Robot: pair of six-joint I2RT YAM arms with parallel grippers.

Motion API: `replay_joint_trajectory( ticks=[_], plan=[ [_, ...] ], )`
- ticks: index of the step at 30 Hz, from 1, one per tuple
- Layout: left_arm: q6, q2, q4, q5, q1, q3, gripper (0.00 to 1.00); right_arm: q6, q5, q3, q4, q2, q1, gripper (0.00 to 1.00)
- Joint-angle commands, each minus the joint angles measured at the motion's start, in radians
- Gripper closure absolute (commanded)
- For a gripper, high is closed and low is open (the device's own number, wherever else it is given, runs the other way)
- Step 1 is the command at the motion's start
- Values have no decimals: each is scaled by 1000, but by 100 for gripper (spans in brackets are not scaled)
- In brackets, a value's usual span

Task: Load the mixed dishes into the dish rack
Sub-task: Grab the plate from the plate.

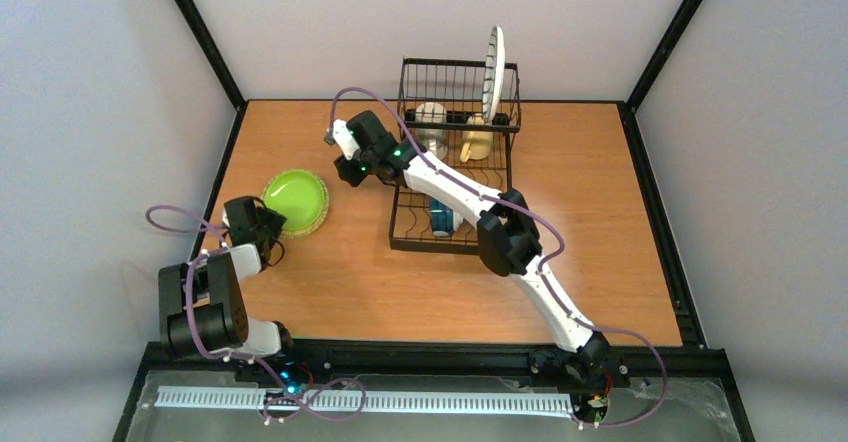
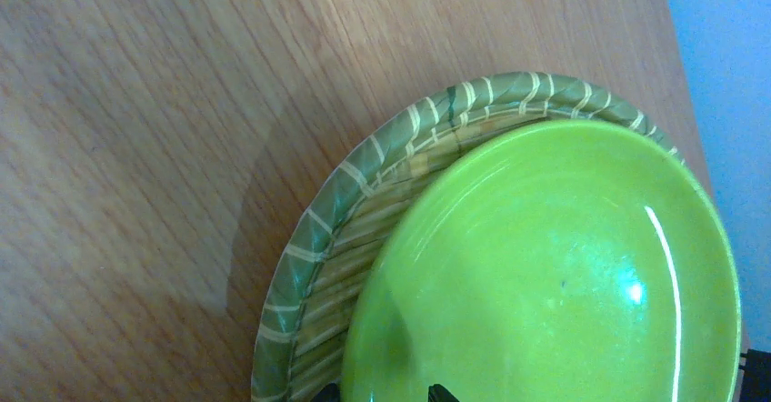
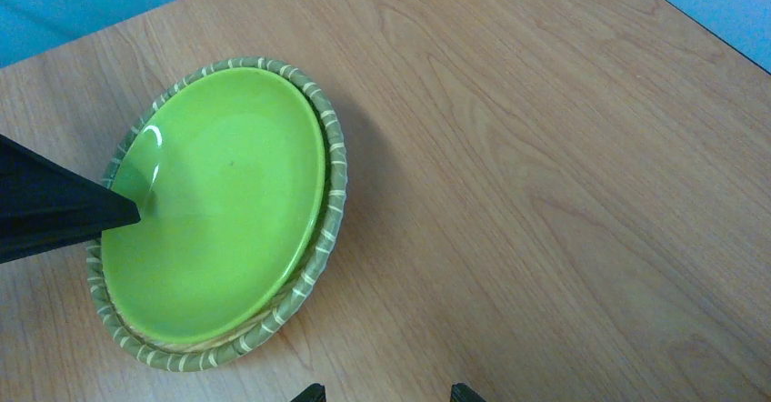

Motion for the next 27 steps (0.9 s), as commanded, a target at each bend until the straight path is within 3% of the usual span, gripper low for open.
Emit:
replay_joint_trajectory(
  ticks=[1,18,27],
  plan=[
    [-32,32,24,-9,-5,-34,46,-11,13,15,7,33,9,21],
    [-82,-89,112,-54,-5,-114,46,-14,26,13,12,32,9,21],
    [-82,-13,232,15,-5,-114,45,-20,37,11,9,28,9,21]
  ],
)
